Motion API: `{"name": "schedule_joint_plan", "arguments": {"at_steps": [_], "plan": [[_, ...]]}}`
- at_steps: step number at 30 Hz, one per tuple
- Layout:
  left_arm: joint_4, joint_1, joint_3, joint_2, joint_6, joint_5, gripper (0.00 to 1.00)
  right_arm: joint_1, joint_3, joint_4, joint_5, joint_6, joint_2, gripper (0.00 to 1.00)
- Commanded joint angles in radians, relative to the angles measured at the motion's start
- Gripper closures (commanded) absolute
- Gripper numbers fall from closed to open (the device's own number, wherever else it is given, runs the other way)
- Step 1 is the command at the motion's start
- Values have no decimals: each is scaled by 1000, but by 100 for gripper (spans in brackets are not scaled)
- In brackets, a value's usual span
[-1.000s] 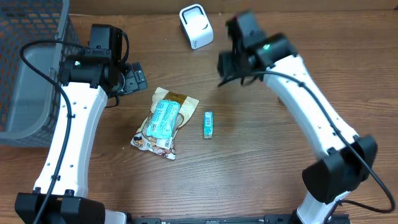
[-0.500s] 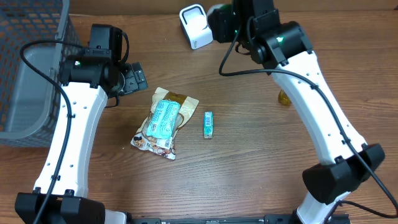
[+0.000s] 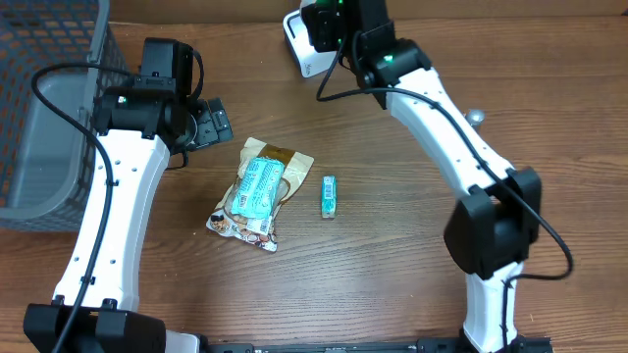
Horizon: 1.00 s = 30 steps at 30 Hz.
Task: Scan the item barcode
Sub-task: 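Carry the jar up to the white scanner with the right gripper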
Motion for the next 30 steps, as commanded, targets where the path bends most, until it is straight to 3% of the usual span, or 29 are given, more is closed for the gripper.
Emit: {"name": "schedule_joint_plan", "arguments": {"at_steps": [1,19,30], "plan": [[2,2,18,0,18,3,0,-3,6,77,6,-5,34,96],[1,2,18,0,18,3,1,-3,6,401,8,-4,225,96],[1,2,18,0,18,3,0,-3,6,459,11,-4,257,96]]}}
